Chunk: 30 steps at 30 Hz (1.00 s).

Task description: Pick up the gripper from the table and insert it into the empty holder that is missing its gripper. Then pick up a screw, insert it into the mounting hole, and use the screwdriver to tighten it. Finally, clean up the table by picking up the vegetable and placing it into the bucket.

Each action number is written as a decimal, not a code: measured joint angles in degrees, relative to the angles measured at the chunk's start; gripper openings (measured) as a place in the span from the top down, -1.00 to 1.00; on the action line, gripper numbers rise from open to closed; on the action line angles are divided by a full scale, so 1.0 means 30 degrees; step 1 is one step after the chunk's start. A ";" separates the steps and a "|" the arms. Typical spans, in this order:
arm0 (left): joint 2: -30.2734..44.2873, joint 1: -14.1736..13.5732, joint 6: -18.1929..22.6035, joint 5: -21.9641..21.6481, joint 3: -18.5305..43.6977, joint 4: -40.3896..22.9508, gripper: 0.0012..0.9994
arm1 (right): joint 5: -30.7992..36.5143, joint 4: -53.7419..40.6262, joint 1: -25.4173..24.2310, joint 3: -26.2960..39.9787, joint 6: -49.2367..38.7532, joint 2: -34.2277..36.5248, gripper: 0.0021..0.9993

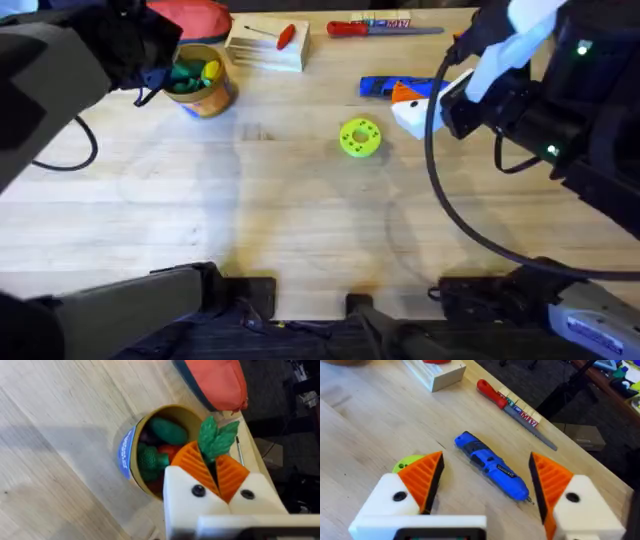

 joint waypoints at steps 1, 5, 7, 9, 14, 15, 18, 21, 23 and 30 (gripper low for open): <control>0.0288 0.0088 0.0002 0.0046 0.0000 0.0221 0.98 | 0.0000 0.0000 0.0000 0.0000 0.0004 0.0000 -0.98; 0.1290 0.0148 0.0096 0.0378 0.0000 0.0799 0.59 | 0.0000 0.0000 0.0000 0.0000 0.0002 0.0000 -0.98; 0.1506 0.0148 0.0127 0.0596 0.0000 0.0805 0.01 | 0.0000 0.0000 0.0000 0.0000 0.0004 0.0000 -0.98; 0.1497 0.0148 0.0155 0.0676 0.0000 0.0839 -0.59 | 0.0000 0.0000 0.0000 0.0000 0.0003 0.0000 -0.98; 0.1259 0.0148 0.1316 0.0805 0.0007 0.0817 -0.98 | 0.0000 0.0000 0.0000 0.0000 0.0004 0.0000 -0.98; 0.1094 0.0148 0.1640 0.0894 0.0007 0.0754 -0.98 | 0.0000 -0.0005 0.0000 0.0000 0.0004 0.0000 -0.98; -0.2027 0.0148 0.4600 0.3072 0.0006 -0.0444 -0.98 | 0.0006 -0.0022 0.0000 0.0000 0.1342 0.0000 -0.98; -0.3937 0.0148 0.6300 0.5026 0.0007 -0.1559 -0.98 | 0.0005 -0.0220 0.0000 0.0000 0.2575 -0.0181 -0.98; -0.5067 0.0096 0.7477 0.6197 0.0007 -0.2474 -0.98 | 0.0000 -0.0629 0.0000 0.0000 0.3287 -0.0533 -0.98; -0.8885 -0.1061 1.2536 0.8504 0.0007 -0.6221 -0.98 | 0.0000 -0.6083 0.0000 0.1299 0.5383 -0.1690 -0.98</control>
